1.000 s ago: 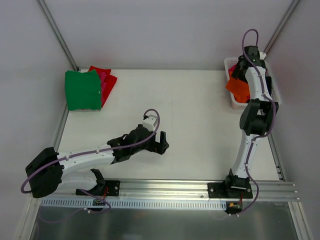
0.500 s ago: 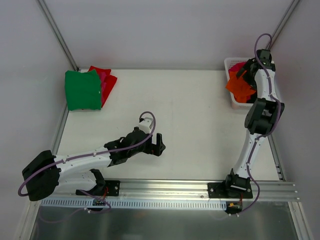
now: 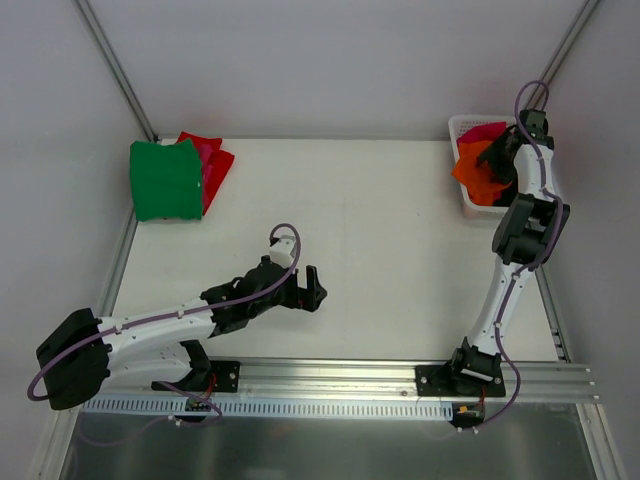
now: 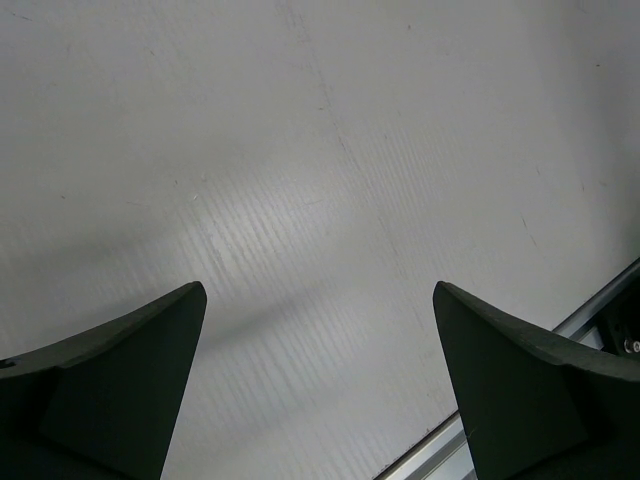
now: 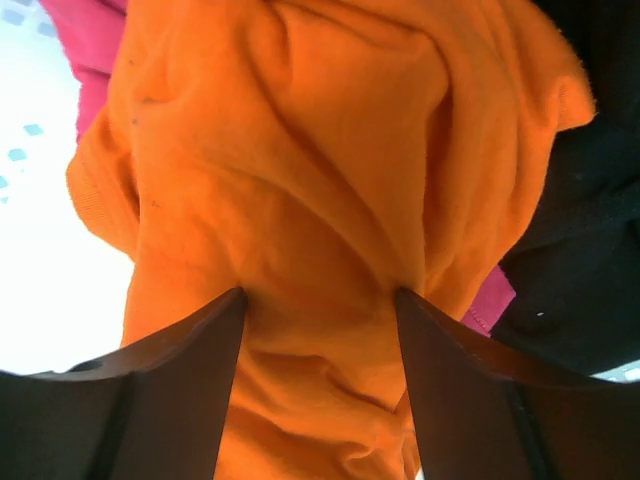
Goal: Fold and stack the t-shirts
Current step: Grab the tshirt from the pile
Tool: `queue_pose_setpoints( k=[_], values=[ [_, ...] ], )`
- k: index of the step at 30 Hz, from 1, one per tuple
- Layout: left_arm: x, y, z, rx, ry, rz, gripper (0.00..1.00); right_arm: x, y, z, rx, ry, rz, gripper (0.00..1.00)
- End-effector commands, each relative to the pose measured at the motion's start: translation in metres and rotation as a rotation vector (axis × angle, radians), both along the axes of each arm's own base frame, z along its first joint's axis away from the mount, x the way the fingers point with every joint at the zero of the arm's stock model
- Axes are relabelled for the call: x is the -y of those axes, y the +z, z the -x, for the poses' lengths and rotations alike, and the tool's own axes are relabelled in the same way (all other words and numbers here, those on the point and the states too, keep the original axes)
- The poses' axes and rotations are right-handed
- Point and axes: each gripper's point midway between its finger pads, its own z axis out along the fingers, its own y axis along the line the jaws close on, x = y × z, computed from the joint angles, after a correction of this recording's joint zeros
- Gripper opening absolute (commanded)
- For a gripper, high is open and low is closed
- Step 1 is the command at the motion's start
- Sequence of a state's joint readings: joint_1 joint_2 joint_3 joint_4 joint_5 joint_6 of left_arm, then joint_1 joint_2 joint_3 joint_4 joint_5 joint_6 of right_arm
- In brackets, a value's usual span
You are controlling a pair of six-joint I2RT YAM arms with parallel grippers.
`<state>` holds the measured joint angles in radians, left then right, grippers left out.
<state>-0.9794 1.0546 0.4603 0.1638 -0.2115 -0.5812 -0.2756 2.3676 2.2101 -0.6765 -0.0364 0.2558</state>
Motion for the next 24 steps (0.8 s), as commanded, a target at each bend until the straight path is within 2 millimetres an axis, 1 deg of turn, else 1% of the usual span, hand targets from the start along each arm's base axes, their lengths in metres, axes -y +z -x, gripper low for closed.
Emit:
queue_pose_setpoints(
  k=[1, 2, 4, 8, 13, 16, 19, 20, 21, 24],
  values=[
    [-0.006, 0.003, -0.004, 0.011, 0.039, 0.015, 0.99, -0.002, 0.015, -0.005, 0.048, 0.001, -0.017, 0.62],
    [-0.006, 0.003, -0.004, 0.01, 0.039, 0.013, 0.99, -0.001, 0.016, -0.005, 0.052, 0.005, -0.013, 0.58],
    [-0.005, 0.002, -0.005, 0.007, 0.04, 0.011, 0.99, 0.0, 0.019, -0.004, 0.053, 0.005, -0.008, 0.52],
    [-0.002, 0.0, -0.005, -0.003, 0.034, 0.006, 0.99, 0.002, 0.027, -0.002, 0.069, 0.0, 0.015, 0.51],
    [0.001, -0.003, -0.006, -0.016, 0.028, -0.003, 0.99, 0.004, 0.045, 0.005, 0.1, 0.007, 0.048, 0.49],
    [0.003, -0.004, -0.006, -0.02, 0.023, -0.01, 0.99, 0.007, 0.052, 0.008, 0.103, -0.004, 0.069, 0.64],
    [0.005, -0.004, -0.007, -0.021, 0.019, -0.014, 0.99, 0.007, 0.062, 0.011, 0.121, 0.001, 0.081, 0.74],
    [0.005, -0.005, -0.007, -0.024, 0.017, -0.016, 0.99, 0.007, 0.068, 0.011, 0.134, 0.002, 0.086, 0.75],
    [0.006, -0.004, -0.007, -0.025, 0.016, -0.016, 0.99, 0.006, 0.069, 0.011, 0.137, 0.005, 0.087, 0.75],
    [0.007, -0.006, -0.006, -0.032, 0.014, -0.017, 0.99, 0.006, 0.072, 0.01, 0.143, 0.009, 0.093, 0.71]
  ],
)
